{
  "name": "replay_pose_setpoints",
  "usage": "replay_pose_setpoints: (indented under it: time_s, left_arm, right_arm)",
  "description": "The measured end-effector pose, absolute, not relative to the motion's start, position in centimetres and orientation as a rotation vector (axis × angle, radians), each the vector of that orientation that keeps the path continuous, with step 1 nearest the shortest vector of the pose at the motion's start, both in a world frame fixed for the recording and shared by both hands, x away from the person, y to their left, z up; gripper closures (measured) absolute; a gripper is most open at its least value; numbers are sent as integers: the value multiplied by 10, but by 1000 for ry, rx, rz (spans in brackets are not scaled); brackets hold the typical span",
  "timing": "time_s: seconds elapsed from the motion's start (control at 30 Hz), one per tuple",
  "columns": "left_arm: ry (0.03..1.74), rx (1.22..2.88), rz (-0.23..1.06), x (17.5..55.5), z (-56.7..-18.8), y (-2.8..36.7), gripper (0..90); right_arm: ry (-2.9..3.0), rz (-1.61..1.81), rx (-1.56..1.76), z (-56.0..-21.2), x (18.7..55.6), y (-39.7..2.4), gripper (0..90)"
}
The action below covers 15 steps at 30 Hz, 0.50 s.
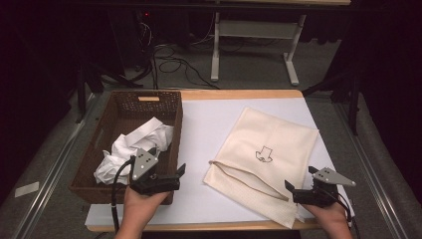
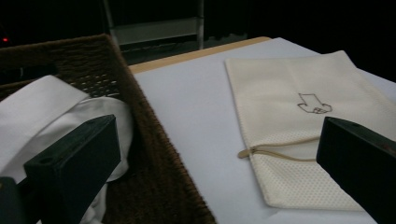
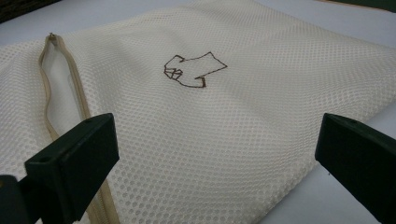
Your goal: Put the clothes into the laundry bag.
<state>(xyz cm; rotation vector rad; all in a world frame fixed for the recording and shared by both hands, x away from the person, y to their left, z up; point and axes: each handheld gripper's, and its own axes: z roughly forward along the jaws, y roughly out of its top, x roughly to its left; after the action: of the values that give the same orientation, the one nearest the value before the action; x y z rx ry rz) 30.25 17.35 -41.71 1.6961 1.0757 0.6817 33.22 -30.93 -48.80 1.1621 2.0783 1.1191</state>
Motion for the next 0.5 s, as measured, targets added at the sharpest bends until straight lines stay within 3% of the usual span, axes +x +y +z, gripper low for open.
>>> replay_pose_setpoints:
  time_s: [0.5]
  left_arm:
    - [1200,1607,722,302,-414,223,4]
  right_arm:
    - [2076,1124,1176,-489,333,-312,3]
